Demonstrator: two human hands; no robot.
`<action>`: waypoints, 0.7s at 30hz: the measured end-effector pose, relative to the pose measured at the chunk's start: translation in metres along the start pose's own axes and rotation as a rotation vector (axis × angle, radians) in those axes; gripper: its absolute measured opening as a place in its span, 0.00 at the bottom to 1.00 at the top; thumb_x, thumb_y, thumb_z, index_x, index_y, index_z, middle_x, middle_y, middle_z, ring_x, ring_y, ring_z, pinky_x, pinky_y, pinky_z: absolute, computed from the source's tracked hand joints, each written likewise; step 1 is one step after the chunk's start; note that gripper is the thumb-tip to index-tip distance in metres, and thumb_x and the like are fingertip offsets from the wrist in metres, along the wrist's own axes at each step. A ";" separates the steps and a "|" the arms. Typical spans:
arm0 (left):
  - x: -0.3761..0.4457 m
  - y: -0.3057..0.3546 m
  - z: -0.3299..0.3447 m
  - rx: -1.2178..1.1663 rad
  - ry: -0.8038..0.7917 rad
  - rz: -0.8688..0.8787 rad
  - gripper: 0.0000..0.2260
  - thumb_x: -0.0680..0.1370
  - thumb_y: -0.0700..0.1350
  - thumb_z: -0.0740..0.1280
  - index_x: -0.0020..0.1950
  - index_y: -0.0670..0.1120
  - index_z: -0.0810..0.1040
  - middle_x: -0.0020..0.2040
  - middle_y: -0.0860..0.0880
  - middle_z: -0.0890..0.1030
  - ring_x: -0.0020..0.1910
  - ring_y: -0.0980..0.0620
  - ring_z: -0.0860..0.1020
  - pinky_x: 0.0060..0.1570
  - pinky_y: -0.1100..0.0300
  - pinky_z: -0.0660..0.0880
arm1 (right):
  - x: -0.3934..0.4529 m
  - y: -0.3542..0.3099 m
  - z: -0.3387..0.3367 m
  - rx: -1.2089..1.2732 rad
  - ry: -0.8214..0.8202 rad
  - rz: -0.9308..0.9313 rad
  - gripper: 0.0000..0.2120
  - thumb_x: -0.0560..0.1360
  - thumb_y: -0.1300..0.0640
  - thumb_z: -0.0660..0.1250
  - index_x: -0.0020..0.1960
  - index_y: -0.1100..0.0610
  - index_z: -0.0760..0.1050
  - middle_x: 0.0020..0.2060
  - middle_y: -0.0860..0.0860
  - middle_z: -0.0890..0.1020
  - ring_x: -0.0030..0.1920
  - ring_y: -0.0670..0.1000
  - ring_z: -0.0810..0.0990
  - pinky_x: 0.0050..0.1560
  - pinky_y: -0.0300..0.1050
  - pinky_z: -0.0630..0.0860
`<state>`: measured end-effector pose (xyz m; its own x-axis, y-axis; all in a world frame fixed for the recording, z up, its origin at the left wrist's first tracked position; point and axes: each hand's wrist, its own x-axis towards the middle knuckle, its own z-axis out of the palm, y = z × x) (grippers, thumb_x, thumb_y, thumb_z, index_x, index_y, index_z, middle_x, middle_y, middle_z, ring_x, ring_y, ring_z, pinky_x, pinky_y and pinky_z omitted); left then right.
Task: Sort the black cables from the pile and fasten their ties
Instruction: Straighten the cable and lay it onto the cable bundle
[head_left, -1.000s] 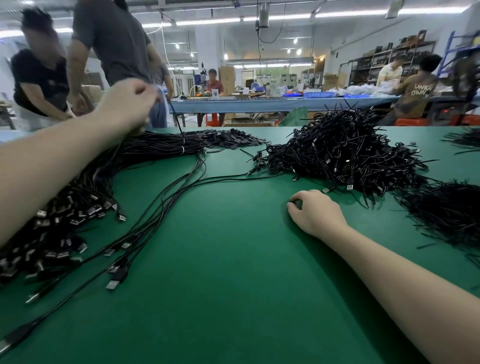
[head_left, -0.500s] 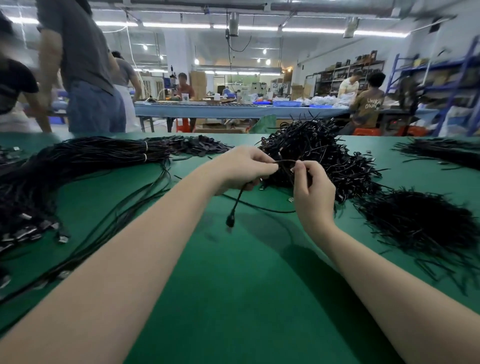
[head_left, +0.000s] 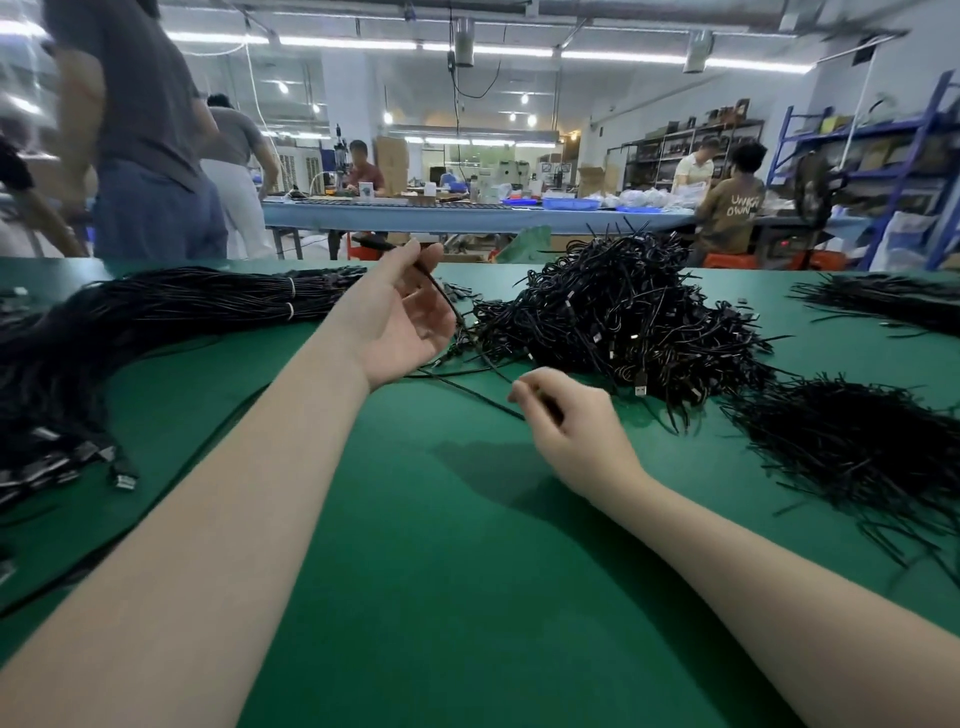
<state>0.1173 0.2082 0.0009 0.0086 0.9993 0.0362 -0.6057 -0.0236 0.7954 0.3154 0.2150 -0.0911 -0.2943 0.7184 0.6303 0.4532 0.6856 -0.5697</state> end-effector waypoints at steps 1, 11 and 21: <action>0.000 0.001 0.003 0.047 0.009 0.011 0.13 0.79 0.52 0.65 0.38 0.49 0.82 0.34 0.51 0.75 0.32 0.54 0.76 0.38 0.61 0.75 | -0.001 -0.003 0.002 -0.018 -0.050 -0.033 0.09 0.80 0.52 0.62 0.47 0.54 0.78 0.27 0.47 0.75 0.25 0.44 0.67 0.27 0.38 0.61; -0.026 0.023 0.010 0.520 -0.469 -0.245 0.14 0.76 0.55 0.65 0.36 0.49 0.82 0.23 0.54 0.73 0.21 0.58 0.70 0.24 0.66 0.65 | 0.006 0.009 -0.002 0.088 -0.069 0.192 0.12 0.76 0.47 0.67 0.40 0.53 0.82 0.22 0.42 0.71 0.24 0.41 0.65 0.28 0.35 0.61; 0.000 -0.007 0.025 0.503 -0.016 0.051 0.20 0.84 0.53 0.53 0.56 0.43 0.80 0.51 0.45 0.85 0.49 0.51 0.83 0.46 0.59 0.79 | 0.010 -0.038 0.005 0.269 -0.037 -0.018 0.11 0.81 0.56 0.59 0.45 0.54 0.78 0.26 0.44 0.68 0.28 0.44 0.65 0.29 0.41 0.63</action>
<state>0.1414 0.2081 0.0107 0.0041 0.9961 0.0884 -0.1473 -0.0868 0.9853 0.2911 0.1968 -0.0665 -0.3328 0.7063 0.6248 0.2094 0.7014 -0.6813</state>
